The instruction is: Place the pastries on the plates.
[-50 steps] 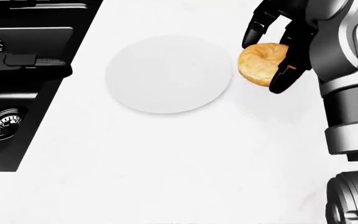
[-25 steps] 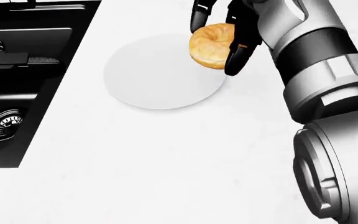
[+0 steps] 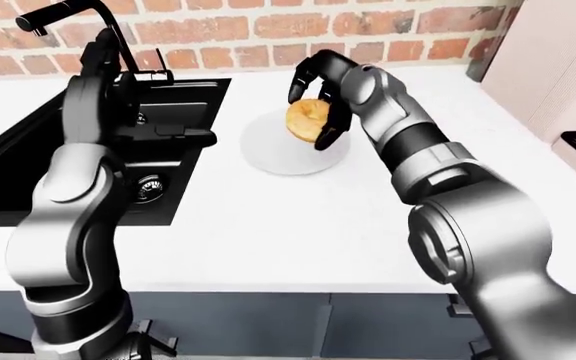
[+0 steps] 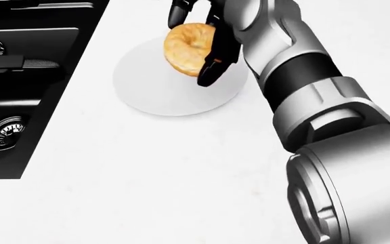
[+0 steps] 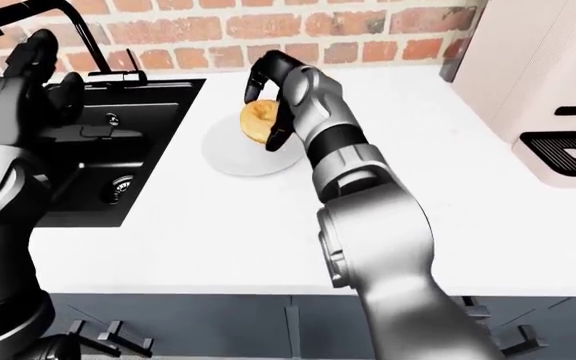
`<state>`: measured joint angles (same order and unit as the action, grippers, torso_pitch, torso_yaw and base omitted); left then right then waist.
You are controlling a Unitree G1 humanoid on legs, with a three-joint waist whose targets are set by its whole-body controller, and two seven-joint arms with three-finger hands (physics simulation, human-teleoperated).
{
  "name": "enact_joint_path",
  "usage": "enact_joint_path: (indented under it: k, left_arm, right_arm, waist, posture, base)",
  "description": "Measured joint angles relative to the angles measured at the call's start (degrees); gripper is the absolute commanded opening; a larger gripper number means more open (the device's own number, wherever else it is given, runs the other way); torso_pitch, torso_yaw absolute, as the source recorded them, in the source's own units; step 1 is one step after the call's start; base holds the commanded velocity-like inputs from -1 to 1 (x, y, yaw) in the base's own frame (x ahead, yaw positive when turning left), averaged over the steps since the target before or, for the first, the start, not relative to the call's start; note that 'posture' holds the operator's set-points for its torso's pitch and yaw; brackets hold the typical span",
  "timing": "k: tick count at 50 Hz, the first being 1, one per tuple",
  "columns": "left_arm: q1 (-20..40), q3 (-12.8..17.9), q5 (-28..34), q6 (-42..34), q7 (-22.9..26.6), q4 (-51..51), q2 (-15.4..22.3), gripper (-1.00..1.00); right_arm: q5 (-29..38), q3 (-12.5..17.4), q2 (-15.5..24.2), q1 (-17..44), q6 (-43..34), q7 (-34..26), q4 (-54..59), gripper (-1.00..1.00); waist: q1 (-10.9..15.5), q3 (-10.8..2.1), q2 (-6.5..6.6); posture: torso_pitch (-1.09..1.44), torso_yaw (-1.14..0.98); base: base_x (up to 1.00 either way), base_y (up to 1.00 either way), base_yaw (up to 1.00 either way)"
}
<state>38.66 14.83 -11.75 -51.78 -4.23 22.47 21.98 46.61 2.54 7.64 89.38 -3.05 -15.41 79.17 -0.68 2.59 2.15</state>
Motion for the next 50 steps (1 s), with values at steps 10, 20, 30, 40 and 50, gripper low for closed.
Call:
enact_joint_path:
  k: [10, 20, 30, 40, 50]
  left_arm:
    - [0.4, 0.1, 0.0, -0.4, 0.1, 0.1, 0.4, 1.00]
    - [0.9, -0.1, 0.0, -0.4, 0.3, -0.3, 0.5, 1.00]
    - [1.3, 0.1, -0.1, -0.5, 0.2, -0.2, 0.7, 1.00]
    - [0.5, 0.1, -0.1, 0.0, 0.2, -0.2, 0.4, 1.00]
    - [0.4, -0.4, 0.2, 0.2, 0.2, -0.3, 0.2, 1.00]
  right_arm:
    - [-2.2, 1.0, -0.6, -0.6, -0.6, 3.0, 0.6, -1.00]
    - [-3.6, 0.9, -1.4, -0.3, 0.0, 3.2, 0.7, -0.98]
    - [-3.2, 0.4, -2.0, -0.6, 0.0, 1.7, 0.7, -0.44]
    - [-3.0, 0.2, -2.2, -1.6, 0.1, 1.7, 0.9, 0.07]
    - [-2.4, 0.0, -1.8, -1.6, 0.7, 1.6, 0.5, 1.00]
  waist:
    - [0.0, -0.02, -0.03]
    - [0.0, -0.01, -0.03]
    - [-0.1, 0.00, -0.05]
    - [-0.1, 0.06, -0.01]
    - [-0.1, -0.08, -0.08]
  posture:
    - [0.00, 0.00]
    - [0.00, 0.00]
    - [0.00, 0.00]
    - [0.00, 0.00]
    - [0.00, 0.00]
  base:
    - [0.00, 0.00, 0.00]
    - [0.00, 0.00, 0.00]
    - [0.00, 0.00, 0.00]
    - [0.00, 0.00, 0.00]
    - [0.00, 0.00, 0.00]
